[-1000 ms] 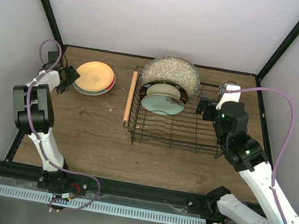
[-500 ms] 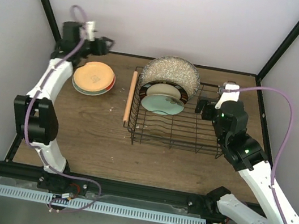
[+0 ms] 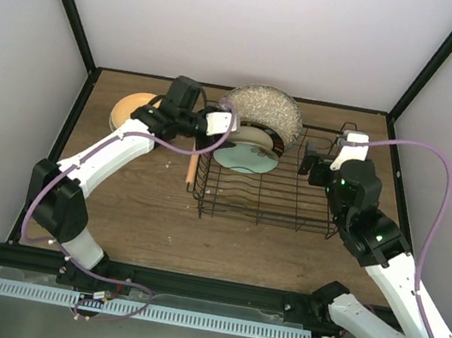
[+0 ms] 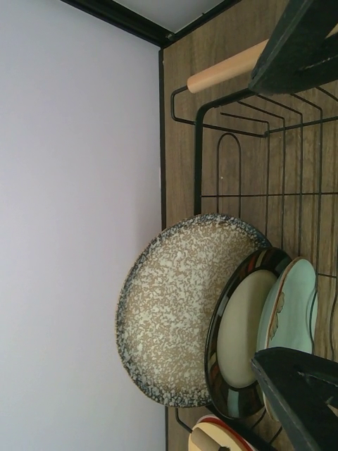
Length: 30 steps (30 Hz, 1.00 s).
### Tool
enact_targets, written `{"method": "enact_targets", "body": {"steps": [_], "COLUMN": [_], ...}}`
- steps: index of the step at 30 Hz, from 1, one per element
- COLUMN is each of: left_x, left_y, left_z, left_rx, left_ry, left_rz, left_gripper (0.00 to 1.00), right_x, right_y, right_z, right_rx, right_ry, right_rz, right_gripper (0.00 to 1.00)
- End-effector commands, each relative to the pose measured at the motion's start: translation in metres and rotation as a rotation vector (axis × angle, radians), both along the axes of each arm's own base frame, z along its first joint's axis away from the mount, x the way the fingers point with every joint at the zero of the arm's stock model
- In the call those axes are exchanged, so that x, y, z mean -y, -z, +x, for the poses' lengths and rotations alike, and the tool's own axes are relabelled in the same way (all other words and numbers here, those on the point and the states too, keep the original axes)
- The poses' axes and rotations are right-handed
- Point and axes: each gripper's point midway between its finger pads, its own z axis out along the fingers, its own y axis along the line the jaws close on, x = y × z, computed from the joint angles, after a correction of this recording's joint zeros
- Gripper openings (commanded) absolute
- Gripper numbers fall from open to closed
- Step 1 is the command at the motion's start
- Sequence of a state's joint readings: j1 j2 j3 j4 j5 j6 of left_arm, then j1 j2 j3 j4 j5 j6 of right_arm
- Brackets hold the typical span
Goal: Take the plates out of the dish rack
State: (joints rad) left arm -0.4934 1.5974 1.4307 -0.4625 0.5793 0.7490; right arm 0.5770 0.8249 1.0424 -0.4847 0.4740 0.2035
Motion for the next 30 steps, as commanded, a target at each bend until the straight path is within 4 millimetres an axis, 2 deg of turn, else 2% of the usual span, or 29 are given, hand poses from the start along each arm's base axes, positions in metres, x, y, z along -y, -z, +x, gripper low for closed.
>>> {"method": "enact_targets", "body": {"steps": [1,10,22,26,30], "left_x": [0.002,0.014,0.028,0.032,0.035], "left_y": [0.016,0.044,0.065,0.076,0.082], "left_z": [0.001,0.008,0.021,0.023,0.027], "left_rx": [0.156,0.169,0.185,0.188,0.183], "left_ry": [0.073,0.089,0.059,0.05,0.029], "left_rz": [0.134,0.205,0.239,0.265,0.275], "left_gripper": [0.54,0.52,0.5,0.44,0.28], "right_x": [0.011,0.011,0.014,0.016,0.019], "right_y": [-0.002,-0.003,-0.005,-0.005,-0.005], "right_z": [-0.005,-0.004,-0.006,-0.008,-0.011], "right_rx": [0.006,0.005,0.007,0.006,0.005], "right_ry": [0.041,0.042,0.05,0.056,0.063], "right_rz": [0.019,0.011,0.008,0.01,0.021], "right_gripper": [1.0,1.0,1.0,1.0,1.0]}}
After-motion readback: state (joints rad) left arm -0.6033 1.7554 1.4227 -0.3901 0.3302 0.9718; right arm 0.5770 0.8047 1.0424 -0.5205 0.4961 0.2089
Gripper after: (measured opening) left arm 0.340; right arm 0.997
